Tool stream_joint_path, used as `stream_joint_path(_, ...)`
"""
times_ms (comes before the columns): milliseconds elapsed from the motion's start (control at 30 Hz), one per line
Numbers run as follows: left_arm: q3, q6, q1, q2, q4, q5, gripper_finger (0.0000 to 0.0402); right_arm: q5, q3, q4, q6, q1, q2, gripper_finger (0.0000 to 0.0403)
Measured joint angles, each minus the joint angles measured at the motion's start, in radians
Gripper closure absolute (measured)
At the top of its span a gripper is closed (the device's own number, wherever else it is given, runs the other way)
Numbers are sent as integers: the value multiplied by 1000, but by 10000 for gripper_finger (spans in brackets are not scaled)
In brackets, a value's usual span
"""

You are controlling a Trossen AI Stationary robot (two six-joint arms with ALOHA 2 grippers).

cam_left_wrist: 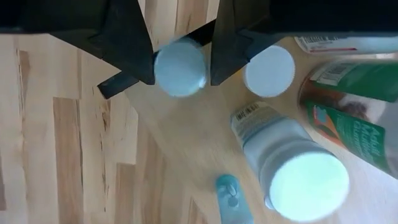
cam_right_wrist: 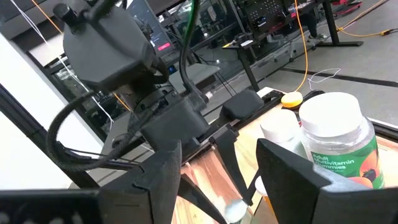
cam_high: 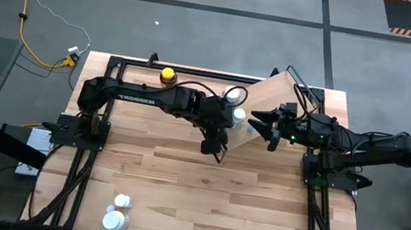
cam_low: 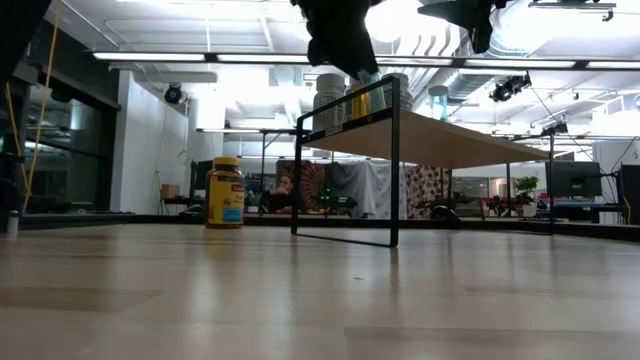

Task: Pick and place medicine bottles onto shelf by color
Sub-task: Put the green pill bottle on the shelf, then put the yellow pill bottle on the shelf

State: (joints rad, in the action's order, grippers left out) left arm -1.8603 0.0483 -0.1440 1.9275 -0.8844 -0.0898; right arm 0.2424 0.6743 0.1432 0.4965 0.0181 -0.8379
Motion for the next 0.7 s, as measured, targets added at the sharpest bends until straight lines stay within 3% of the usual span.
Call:
stream_joint_path(567, -1, 28, -1, 5, -1, 10, 231, -1, 0, -5, 0, 0, 0, 203)
stream_joint_path(700, -66, 27, -7, -14, -92, 34, 231, -1, 0, -5, -4, 0, 0, 203)
